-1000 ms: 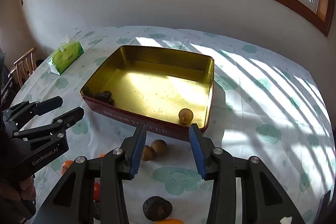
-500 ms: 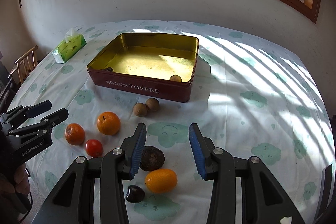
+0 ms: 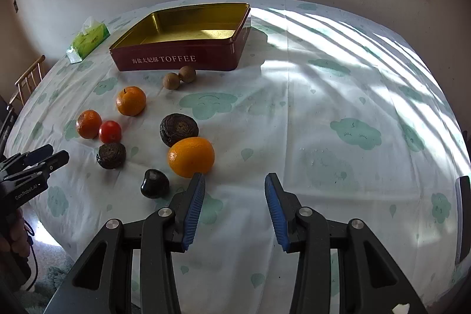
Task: Organize fruits
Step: 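Withdraw both tools from the tin toward the remaining fruits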
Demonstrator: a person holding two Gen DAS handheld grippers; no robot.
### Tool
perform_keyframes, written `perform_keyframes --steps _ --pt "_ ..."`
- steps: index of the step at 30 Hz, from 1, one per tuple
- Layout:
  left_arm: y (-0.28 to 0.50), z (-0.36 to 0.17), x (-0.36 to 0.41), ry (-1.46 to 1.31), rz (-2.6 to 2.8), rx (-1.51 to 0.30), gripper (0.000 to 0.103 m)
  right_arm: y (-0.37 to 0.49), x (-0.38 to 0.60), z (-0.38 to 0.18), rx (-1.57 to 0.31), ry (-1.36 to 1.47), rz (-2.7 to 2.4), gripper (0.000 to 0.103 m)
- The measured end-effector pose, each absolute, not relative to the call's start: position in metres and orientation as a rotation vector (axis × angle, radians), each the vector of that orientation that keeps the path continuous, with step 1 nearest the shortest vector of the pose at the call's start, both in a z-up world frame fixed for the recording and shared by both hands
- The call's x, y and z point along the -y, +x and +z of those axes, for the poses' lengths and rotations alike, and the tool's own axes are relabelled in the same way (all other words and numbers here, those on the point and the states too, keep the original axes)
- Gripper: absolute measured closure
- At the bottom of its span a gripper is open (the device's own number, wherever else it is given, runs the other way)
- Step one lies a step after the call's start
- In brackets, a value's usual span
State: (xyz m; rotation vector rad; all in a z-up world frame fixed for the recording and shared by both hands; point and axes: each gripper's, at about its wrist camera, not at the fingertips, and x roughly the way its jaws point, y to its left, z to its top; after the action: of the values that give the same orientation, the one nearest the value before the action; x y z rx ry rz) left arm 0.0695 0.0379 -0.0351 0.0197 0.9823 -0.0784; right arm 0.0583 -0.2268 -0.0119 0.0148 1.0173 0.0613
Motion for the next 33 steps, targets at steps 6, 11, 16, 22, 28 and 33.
perform_keyframes --steps 6,11,16,22,28,33 --pt "0.062 -0.044 -0.035 0.014 -0.089 -0.997 0.048 0.055 0.22 -0.026 -1.051 0.011 0.08 0.063" --pt "0.061 -0.045 -0.034 0.023 -0.096 -0.984 0.048 0.058 0.211 -0.033 -1.066 -0.001 0.098 0.063" --pt "0.062 -0.046 -0.033 0.029 -0.102 -0.971 0.048 0.063 0.206 -0.037 -1.073 -0.013 0.106 0.062" --pt "0.067 -0.047 -0.031 0.033 -0.11 -0.959 0.048 0.071 0.198 -0.038 -1.07 -0.036 0.118 0.061" --pt "0.073 -0.047 -0.028 0.035 -0.119 -0.953 0.047 0.078 0.19 -0.039 -1.066 -0.056 0.128 0.058" --pt "0.079 -0.047 -0.024 0.039 -0.128 -0.951 0.047 0.083 0.19 -0.039 -1.063 -0.042 0.131 0.058"
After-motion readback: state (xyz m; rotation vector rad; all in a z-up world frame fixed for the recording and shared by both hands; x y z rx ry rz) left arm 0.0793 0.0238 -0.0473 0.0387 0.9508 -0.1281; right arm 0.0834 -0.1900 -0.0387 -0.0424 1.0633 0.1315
